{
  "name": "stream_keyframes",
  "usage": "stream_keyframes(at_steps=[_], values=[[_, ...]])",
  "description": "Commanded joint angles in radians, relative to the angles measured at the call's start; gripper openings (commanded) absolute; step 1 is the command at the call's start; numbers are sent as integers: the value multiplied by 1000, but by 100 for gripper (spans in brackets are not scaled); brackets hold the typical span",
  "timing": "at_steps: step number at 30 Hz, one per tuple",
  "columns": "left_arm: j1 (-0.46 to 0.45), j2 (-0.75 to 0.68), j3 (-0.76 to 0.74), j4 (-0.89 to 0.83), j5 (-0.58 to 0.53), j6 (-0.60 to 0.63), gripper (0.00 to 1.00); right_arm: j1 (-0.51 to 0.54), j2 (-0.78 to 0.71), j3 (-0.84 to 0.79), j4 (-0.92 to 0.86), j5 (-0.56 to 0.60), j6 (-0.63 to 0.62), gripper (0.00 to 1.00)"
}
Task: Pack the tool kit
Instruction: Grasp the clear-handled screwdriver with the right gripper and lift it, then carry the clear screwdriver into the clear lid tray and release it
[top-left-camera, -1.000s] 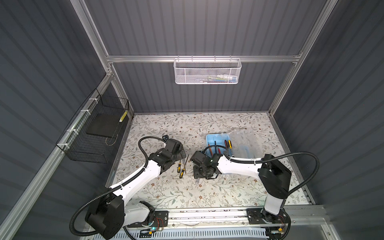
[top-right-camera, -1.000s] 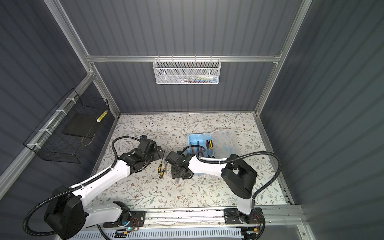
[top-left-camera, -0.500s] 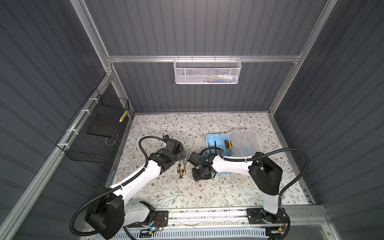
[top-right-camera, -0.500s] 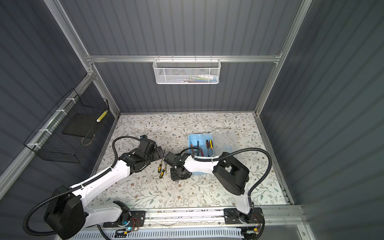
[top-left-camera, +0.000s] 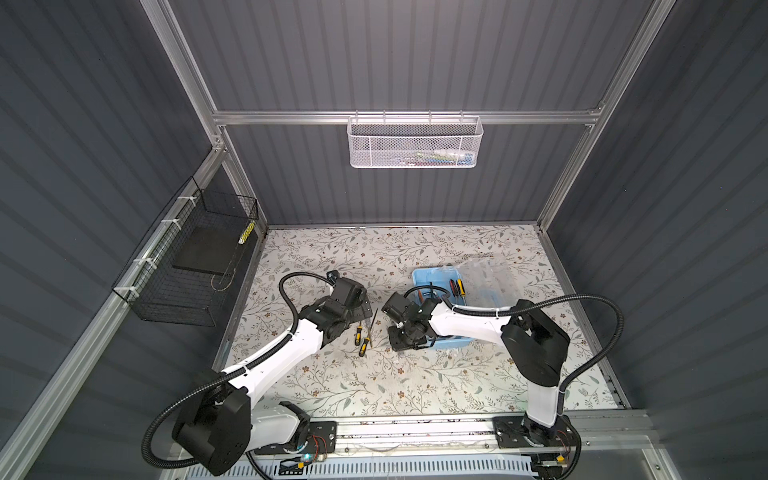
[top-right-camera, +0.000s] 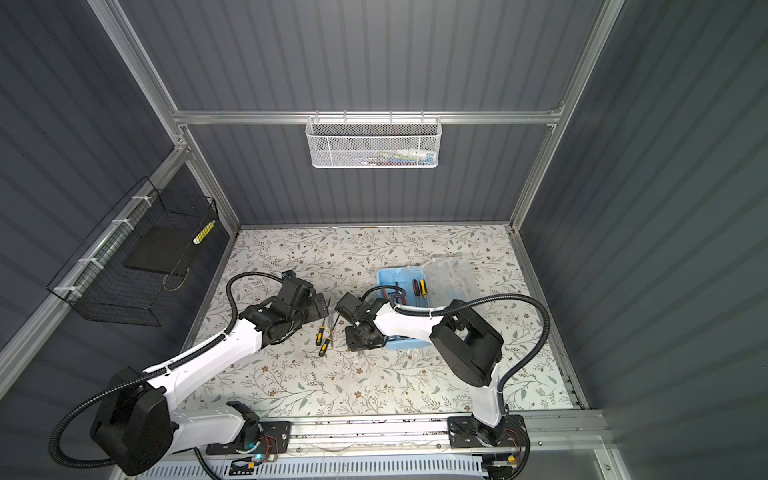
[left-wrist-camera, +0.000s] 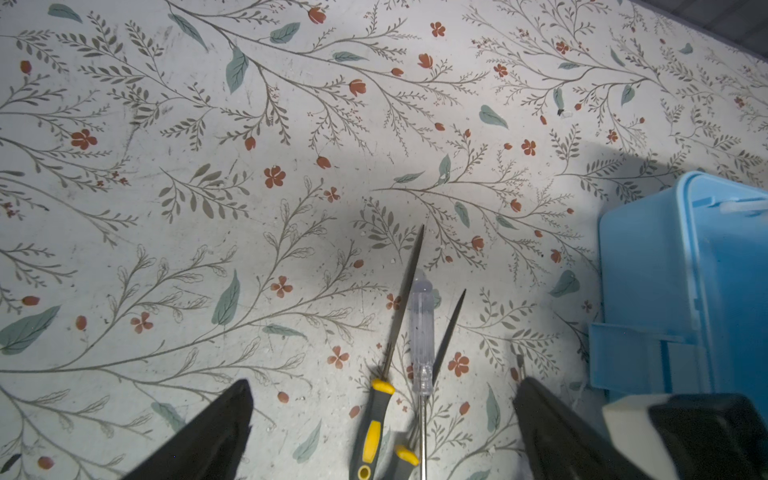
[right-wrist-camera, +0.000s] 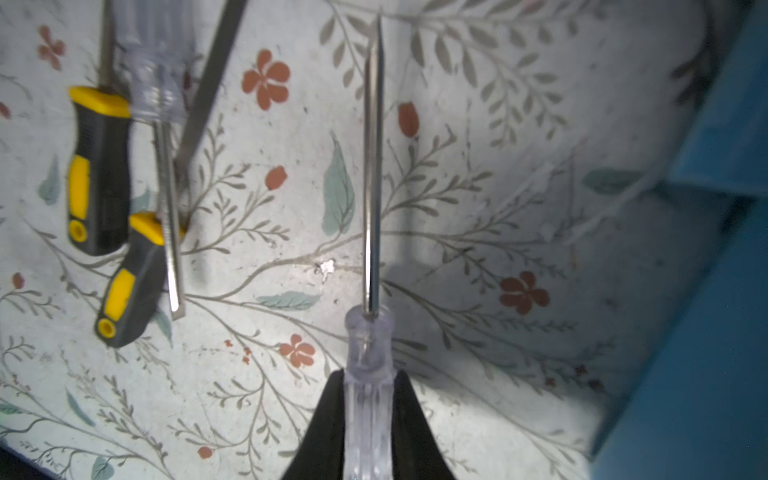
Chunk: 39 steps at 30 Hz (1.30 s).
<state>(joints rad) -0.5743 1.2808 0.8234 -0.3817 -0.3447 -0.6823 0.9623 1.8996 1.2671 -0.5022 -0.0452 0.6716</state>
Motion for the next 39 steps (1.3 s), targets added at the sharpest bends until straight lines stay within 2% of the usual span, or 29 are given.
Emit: stream_keyframes(at_steps=[1, 5, 10, 13, 18, 21, 33, 39], values=[[7, 24, 28, -20, -3, 31, 100, -3, -94, 23, 9, 8, -61, 7], [7, 65, 39, -20, -2, 44, 100, -2, -174, 56, 17, -20, -89, 6], [5, 99, 59, -16, 28, 53, 100, -34, -297, 57, -47, 62, -149, 6], [5, 111, 66, -4, 42, 61, 100, -107, -400, 3, -88, 102, -200, 7], [2, 135, 85, 22, 95, 69, 100, -288, -607, -135, -93, 141, -310, 7], [-2, 153, 101, 43, 131, 68, 100, -381, -667, -165, -135, 168, -368, 7], [-33, 190, 118, 31, 125, 74, 100, -650, -675, -229, -213, 205, -526, 7], [-33, 194, 131, 40, 136, 75, 100, -706, -634, -250, -188, 193, -536, 7]])
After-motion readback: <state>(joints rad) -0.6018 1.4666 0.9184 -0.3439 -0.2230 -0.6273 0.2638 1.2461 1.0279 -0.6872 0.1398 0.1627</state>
